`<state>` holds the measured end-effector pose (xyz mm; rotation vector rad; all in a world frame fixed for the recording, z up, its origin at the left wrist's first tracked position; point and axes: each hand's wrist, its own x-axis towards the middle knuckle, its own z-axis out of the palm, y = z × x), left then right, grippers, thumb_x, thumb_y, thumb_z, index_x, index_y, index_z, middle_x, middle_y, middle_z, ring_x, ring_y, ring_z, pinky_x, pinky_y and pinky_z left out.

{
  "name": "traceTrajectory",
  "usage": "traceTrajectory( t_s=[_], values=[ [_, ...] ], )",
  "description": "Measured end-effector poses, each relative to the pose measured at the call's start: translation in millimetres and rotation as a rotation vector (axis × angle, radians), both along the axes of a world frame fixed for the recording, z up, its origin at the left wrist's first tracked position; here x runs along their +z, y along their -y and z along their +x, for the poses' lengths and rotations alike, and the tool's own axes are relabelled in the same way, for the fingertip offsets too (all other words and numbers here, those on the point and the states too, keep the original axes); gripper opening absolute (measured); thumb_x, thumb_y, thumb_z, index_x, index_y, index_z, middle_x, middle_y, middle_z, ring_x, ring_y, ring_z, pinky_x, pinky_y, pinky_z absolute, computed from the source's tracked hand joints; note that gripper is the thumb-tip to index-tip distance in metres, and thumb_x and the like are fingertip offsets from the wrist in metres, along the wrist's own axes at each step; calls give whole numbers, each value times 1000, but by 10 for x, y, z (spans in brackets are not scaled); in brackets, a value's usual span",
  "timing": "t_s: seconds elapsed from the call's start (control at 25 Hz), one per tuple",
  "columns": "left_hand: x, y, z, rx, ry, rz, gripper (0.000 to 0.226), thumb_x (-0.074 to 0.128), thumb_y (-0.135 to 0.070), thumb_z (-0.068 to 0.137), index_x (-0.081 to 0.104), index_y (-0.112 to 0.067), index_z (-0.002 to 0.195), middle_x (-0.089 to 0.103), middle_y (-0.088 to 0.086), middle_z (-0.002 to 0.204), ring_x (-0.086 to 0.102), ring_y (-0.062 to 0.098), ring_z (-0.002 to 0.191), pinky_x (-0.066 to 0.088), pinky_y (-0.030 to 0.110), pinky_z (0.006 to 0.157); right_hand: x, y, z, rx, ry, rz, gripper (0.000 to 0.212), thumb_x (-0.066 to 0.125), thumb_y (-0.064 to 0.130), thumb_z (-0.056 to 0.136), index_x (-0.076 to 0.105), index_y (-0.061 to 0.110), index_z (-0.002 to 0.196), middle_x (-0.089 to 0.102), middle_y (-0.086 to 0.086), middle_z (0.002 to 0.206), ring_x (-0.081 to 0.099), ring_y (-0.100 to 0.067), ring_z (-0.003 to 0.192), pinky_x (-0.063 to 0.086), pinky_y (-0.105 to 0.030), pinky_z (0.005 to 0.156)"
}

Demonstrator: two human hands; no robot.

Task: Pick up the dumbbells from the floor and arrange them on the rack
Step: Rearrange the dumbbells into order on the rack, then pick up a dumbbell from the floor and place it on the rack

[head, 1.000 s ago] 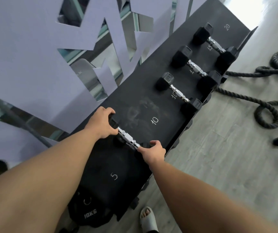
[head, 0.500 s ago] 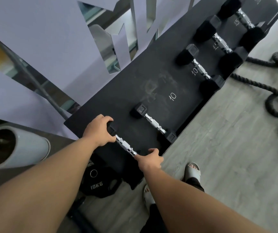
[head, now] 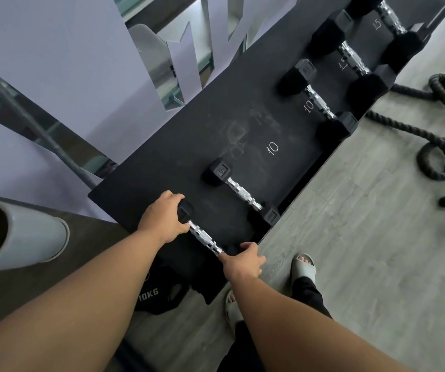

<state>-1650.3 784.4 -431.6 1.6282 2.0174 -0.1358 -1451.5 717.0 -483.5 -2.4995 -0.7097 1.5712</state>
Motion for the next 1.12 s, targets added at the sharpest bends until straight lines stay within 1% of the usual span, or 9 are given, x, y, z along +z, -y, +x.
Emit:
traceTrajectory(
  t_s=[0.16,0.32,0.4,0.44,0.52,0.56,0.76,0.92,1.12],
  values=[
    [0,18,2,-5,13,-28,81,83,-39,82,45,-22,152,47,-5,142,63,25,108,50,33,84,32,-62,21,22,-27,-60,59,81,28,79,46,22,126,36,-11,138,47,-37,122,39,-34,80],
    [140,34,-124,-64,51,-131,93,82,-43,80,34,-27,159,41,-7,154,53,21,131,49,40,102,161,-328,269,192,20,-95,71,79,53,73,49,23,130,46,-11,139,49,-35,128,42,-39,101],
    [345,-21,-172,-73,28,-134,90,78,-51,81,36,-28,157,42,-8,153,50,20,135,48,41,105,289,-552,513,318,34,-62,59,71,61,71,59,22,114,63,-10,126,60,-32,118,47,-36,100],
    [478,-70,-183,-69,20,-120,85,76,-54,82,39,-28,155,45,-8,152,51,19,135,48,40,105,381,-671,659,393,37,-26,46,68,57,73,62,19,99,71,-9,112,66,-31,107,52,-36,95],
    [789,-189,-153,-59,23,-95,73,73,-56,84,49,-30,148,55,-8,142,55,17,129,48,38,104,707,-873,945,545,46,66,26,68,41,81,59,17,82,71,-3,86,70,-26,89,56,-35,83],
    [957,-263,-112,-60,34,-80,66,73,-56,84,55,-31,142,60,-10,134,58,16,124,49,37,102,941,-959,1089,635,68,114,22,68,36,84,58,17,82,68,0,83,67,-23,86,54,-34,79],
    [1894,-838,393,-164,99,39,33,78,-48,85,71,-27,110,70,-13,96,69,14,99,53,31,90,2241,-1479,1701,1116,253,264,30,67,34,90,71,12,110,72,-6,113,66,-27,108,53,-32,86],
    [2919,-1267,1242,-391,68,111,29,75,-51,86,72,-30,106,70,-13,96,65,4,89,49,24,80,3417,-1773,2257,1131,386,417,32,66,37,91,73,16,114,71,-3,112,66,-25,107,48,-28,80],
    [4013,-1442,2340,-529,49,247,28,72,-52,88,71,-30,106,69,-12,104,64,6,95,53,27,83,4471,-1643,3236,998,518,581,31,69,39,90,72,20,115,70,-2,113,65,-23,104,49,-31,83]
  ],
)
